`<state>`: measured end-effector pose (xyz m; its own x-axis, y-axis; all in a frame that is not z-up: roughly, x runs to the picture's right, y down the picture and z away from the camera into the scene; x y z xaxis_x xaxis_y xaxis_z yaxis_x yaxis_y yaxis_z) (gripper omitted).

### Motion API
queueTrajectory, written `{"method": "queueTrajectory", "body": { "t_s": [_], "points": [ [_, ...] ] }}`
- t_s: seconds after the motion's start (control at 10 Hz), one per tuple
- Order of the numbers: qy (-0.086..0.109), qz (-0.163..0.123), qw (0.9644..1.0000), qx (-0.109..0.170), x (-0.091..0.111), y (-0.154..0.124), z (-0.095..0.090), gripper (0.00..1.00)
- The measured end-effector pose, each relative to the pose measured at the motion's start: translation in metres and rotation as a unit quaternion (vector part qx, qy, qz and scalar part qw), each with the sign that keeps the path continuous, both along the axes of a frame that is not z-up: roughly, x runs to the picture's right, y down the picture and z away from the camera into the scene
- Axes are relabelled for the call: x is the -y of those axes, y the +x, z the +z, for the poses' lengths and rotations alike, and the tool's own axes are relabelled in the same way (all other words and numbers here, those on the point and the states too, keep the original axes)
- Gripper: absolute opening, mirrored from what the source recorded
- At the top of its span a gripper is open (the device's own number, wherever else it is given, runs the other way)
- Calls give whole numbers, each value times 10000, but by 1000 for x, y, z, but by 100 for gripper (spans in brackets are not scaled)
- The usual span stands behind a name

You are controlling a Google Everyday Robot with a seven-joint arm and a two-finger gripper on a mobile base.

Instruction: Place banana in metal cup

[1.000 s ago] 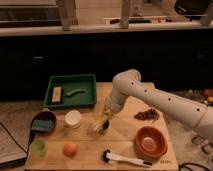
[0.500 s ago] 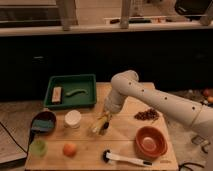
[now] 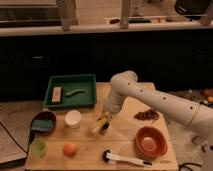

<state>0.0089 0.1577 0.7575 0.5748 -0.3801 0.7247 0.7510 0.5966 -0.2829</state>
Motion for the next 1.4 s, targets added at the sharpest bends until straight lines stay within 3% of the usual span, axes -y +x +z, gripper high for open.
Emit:
{"method": "queueTrajectory", "body": {
  "t_s": [0.8, 1.4],
  "points": [
    [7, -9, 10000, 36, 6, 1, 1, 80],
    [121, 20, 9999, 42, 12, 6, -2, 80]
  ]
}}
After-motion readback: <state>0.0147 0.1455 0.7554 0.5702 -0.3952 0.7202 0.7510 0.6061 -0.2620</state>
